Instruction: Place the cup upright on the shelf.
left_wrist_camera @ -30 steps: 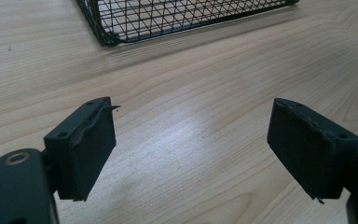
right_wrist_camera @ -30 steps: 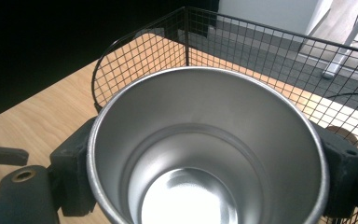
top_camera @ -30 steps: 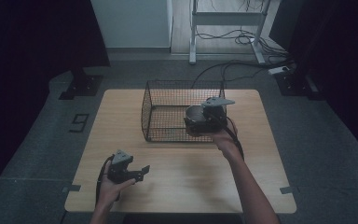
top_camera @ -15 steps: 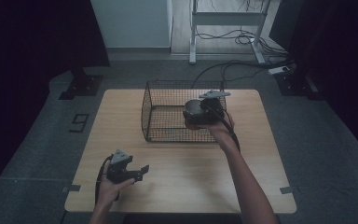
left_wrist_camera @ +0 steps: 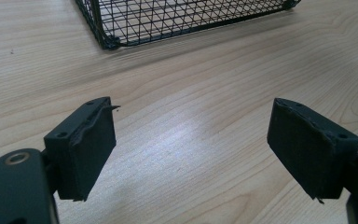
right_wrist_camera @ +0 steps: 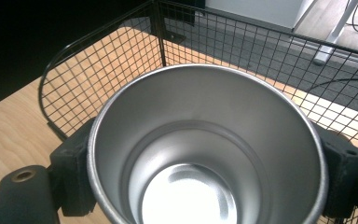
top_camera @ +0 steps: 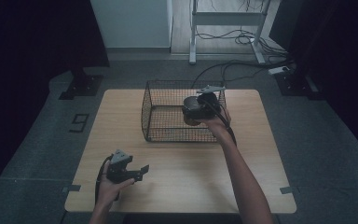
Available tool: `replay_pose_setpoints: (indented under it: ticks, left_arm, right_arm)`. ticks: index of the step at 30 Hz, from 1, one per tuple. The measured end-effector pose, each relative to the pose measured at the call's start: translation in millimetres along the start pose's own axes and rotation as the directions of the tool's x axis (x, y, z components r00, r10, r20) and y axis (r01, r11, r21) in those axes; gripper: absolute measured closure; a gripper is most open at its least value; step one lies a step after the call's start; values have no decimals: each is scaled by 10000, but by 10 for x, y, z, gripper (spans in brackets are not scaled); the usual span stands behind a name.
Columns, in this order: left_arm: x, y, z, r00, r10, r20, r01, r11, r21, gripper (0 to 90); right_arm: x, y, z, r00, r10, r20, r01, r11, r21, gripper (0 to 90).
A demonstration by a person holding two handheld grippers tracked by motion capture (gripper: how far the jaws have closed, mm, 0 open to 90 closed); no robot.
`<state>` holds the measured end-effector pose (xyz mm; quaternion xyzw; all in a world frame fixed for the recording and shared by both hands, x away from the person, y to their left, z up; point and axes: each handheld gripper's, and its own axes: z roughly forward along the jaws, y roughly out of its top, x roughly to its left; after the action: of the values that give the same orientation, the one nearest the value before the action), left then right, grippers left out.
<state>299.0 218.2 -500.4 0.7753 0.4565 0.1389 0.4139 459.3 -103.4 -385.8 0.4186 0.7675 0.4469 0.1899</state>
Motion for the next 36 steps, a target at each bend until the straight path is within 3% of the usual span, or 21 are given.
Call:
replay_pose_setpoints:
  ticks: [26, 36]
  left_arm:
    - [41, -3, -32, 9999, -122, -6, 122, 9998, -135, 155]
    - [52, -4, -26, 9999, -117, 18, 118, 9999, -114, 155]
  right_arm:
    - [-184, 115, 474, 9994, 80, 323, -98, 9984, 550, 143]
    - [-202, 117, 684, 9997, 45, 229, -62, 9974, 724, 142]
